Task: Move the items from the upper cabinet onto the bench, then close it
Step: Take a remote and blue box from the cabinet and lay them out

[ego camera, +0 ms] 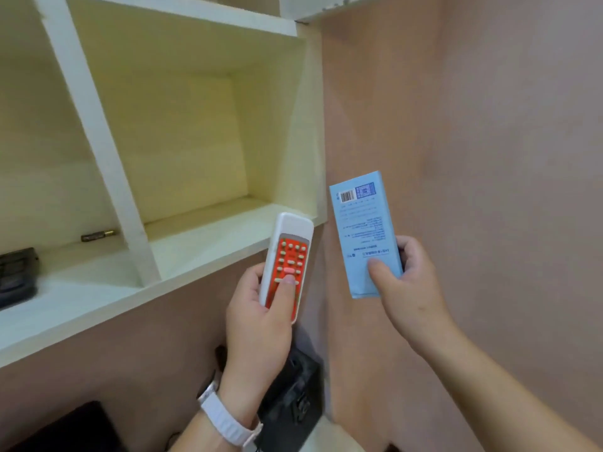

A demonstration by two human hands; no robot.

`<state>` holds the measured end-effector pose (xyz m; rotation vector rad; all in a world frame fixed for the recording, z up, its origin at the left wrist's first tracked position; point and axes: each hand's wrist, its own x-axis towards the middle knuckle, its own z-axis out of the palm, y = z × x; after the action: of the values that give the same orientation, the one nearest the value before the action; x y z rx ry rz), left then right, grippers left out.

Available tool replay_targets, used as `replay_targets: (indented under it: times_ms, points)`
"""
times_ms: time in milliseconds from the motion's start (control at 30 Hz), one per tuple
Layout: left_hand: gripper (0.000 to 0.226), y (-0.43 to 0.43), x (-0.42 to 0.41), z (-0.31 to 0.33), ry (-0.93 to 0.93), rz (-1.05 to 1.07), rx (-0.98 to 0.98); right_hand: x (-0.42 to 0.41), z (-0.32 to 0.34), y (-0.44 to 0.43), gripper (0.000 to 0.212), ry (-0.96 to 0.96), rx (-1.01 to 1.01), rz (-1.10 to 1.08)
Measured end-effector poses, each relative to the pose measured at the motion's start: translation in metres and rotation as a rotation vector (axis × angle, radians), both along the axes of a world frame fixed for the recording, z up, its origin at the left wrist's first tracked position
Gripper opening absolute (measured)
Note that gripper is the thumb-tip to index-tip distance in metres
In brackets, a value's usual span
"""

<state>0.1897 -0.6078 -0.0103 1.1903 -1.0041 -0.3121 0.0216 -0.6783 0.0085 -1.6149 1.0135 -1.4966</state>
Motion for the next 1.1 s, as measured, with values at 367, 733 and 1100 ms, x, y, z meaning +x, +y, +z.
replay_targets:
  times_ms: [367, 733, 1100]
  points:
    - [0.002, 0.011, -0.019, -0.091, 0.246, -0.421, 0.254, -0.031, -0.077, 0.098, 0.019, 0.165, 0.235, -0.348]
    - [0.011, 0.074, -0.127, -0.098, 0.257, -0.859, 0.420, -0.115, -0.085, 0.212, 0.025, 0.174, 0.280, -0.738]
    - [0.013, 0.227, -0.246, -0.091, 0.127, -1.201, 0.460, -0.201, -0.088, 0.420, 0.024, 0.043, 0.285, -1.022]
